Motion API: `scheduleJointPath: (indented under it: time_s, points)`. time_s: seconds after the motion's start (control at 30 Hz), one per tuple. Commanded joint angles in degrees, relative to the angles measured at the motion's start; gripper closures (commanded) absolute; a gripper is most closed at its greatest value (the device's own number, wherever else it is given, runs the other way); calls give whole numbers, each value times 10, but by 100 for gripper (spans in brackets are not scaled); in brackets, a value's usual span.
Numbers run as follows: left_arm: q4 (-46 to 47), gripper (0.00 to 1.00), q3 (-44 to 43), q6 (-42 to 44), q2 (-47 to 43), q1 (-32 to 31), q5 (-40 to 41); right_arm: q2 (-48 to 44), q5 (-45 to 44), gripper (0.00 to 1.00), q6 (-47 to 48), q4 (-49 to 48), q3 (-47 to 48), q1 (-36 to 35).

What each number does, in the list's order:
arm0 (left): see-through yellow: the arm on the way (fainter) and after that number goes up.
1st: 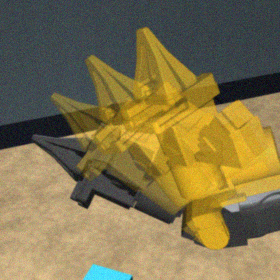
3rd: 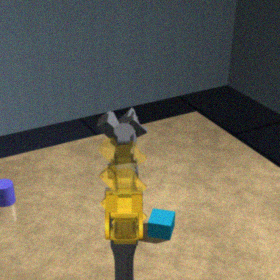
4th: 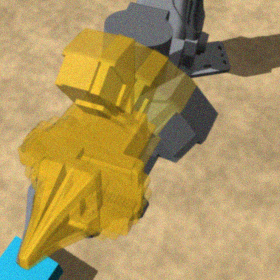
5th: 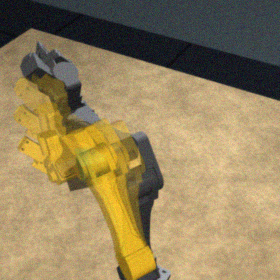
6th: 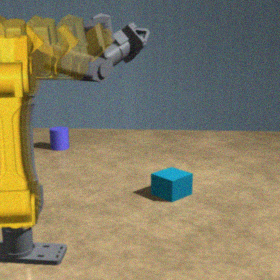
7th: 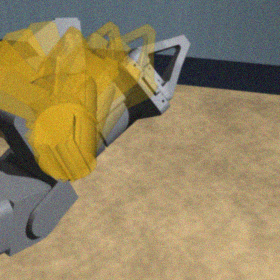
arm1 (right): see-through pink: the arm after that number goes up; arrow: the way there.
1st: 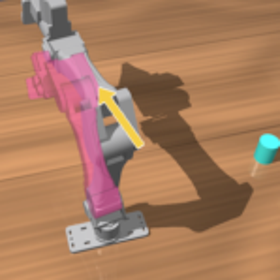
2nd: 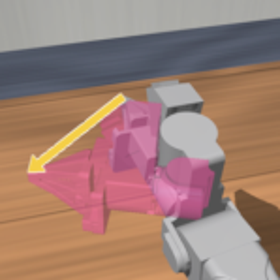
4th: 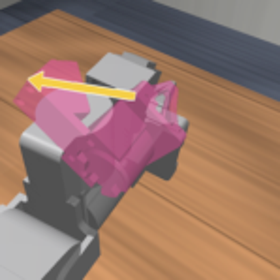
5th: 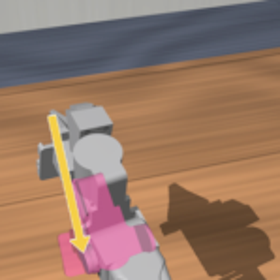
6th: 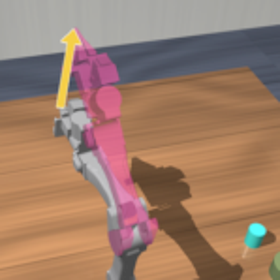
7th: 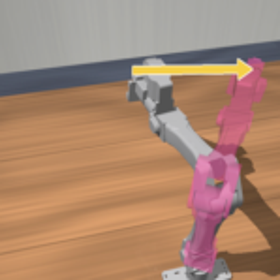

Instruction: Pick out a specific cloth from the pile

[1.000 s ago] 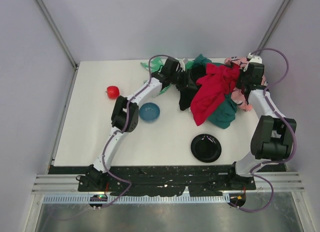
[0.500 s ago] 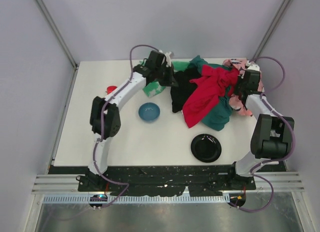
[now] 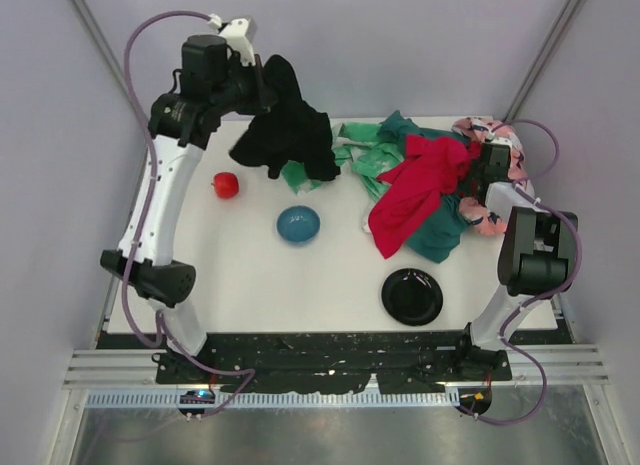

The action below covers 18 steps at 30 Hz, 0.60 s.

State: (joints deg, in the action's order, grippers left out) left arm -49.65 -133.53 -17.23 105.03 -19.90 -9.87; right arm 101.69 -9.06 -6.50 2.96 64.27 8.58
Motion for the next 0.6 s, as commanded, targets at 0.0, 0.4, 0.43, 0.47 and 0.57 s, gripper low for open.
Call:
scheduleJointPath:
  time_s: [0.0,0.4,0.43,0.47,0.57]
  points:
    - [-1,100,-13,43,-136,0,59,14,29,94,-6,31,10,-3]
    - [0,100,64,131,-350,-1,319,-66,72,21,-48,67,19,-4]
    - [-3,100,75,131,-366,-1,331,-92,55,5,-51,75,19,-4]
    - [-3,100,91,133,-380,-1,344,-108,35,3,-56,93,20,-3]
    - [-1,100,176,123,-433,-1,382,-179,11,5,-63,125,24,-3]
